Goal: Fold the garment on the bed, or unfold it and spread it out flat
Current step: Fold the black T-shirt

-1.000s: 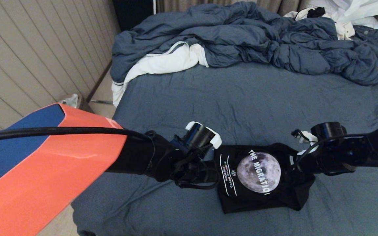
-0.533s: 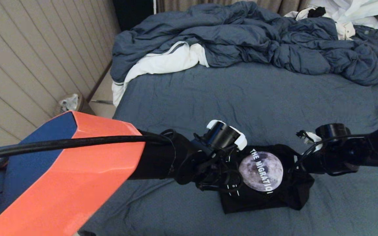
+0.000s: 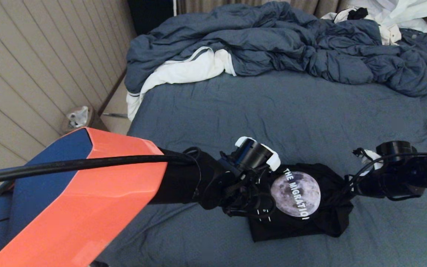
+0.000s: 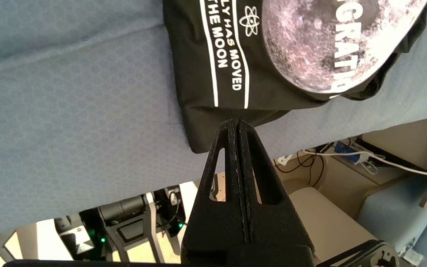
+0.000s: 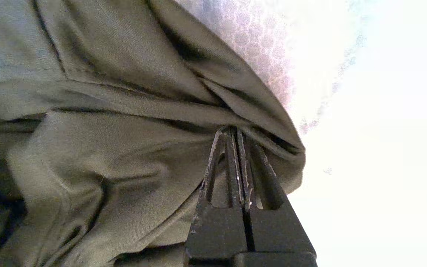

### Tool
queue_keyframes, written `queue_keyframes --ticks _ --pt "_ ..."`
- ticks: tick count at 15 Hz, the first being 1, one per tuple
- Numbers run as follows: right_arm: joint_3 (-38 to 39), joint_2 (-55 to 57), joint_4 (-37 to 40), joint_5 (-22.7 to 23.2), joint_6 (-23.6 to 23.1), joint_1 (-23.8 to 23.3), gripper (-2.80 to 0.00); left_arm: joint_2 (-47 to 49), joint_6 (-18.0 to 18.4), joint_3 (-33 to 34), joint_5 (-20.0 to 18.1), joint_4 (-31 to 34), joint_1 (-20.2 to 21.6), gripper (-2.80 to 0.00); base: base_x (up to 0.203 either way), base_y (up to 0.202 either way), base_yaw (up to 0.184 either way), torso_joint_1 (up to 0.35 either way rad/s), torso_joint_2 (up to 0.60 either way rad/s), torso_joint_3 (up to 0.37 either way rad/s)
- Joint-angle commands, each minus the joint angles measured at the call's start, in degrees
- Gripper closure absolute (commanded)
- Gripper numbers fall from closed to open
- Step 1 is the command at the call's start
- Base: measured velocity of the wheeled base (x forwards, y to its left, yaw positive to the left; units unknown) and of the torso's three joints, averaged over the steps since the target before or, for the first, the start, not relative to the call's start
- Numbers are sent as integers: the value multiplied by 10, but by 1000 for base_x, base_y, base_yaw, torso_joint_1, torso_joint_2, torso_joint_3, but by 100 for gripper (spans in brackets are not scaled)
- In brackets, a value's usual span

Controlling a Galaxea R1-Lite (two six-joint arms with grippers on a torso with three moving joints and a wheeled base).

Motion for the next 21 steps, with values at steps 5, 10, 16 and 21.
queue_keyframes --ticks 5,10,16,21 --pt "14 -82 4 61 14 -16 0 -14 -5 5 7 2 0 0 0 0 0 0 0 0" --pt "38 -126 5 81 82 69 0 -29 -6 8 9 17 0 0 0 0 0 0 0 0" --pt "52 -124 6 74 93 142 -280 -52 -10 41 10 15 3 0 0 0 0 0 0 0" --pt "54 -91 -1 73 87 163 -280 -47 -10 40 10 14 3 0 0 0 0 0 0 0"
